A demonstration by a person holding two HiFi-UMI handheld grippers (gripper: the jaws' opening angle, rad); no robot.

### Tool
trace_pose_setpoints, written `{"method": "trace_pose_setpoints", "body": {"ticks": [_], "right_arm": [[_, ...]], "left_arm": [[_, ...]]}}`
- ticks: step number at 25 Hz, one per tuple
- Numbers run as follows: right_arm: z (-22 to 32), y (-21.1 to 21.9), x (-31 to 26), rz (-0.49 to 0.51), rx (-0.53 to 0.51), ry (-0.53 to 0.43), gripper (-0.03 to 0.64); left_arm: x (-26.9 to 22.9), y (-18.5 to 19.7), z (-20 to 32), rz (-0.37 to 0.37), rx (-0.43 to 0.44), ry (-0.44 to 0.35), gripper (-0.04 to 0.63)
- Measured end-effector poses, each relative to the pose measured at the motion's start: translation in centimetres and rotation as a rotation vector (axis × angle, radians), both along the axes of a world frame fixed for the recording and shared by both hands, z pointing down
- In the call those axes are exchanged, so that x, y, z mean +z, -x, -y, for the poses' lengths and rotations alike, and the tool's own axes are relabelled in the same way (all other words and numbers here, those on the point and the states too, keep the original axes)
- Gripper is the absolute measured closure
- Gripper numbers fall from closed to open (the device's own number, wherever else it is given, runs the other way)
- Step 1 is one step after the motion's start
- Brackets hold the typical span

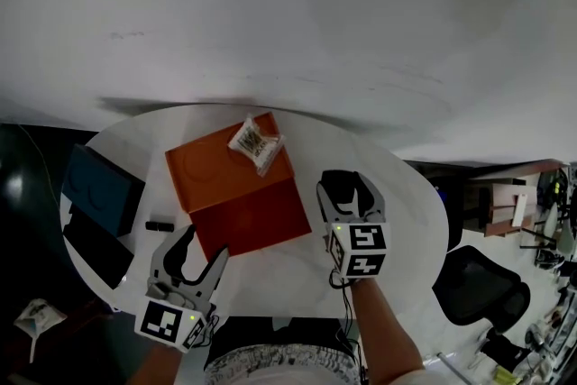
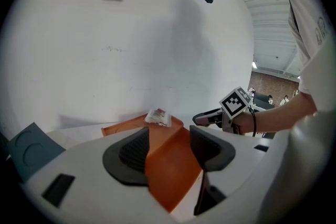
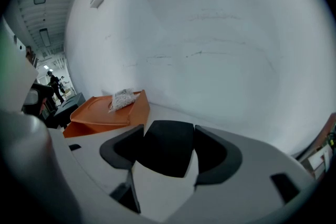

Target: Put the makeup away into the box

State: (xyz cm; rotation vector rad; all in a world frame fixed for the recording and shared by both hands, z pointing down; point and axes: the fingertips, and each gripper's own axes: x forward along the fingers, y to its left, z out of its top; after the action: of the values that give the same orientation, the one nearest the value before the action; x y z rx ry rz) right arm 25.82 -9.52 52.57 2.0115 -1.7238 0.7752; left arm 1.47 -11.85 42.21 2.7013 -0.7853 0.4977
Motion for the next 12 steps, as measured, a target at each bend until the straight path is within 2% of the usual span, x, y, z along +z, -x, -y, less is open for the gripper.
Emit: {"method": "trace_pose_setpoints", "body": {"ticks": [12], "right_arm": [[-0.7, 1.9, -3.9, -0.038, -0.032, -0.040, 0.299]], "left_arm": [[-1.5, 1.3, -0.4, -0.031, -0.010, -0.027, 0.336]]}}
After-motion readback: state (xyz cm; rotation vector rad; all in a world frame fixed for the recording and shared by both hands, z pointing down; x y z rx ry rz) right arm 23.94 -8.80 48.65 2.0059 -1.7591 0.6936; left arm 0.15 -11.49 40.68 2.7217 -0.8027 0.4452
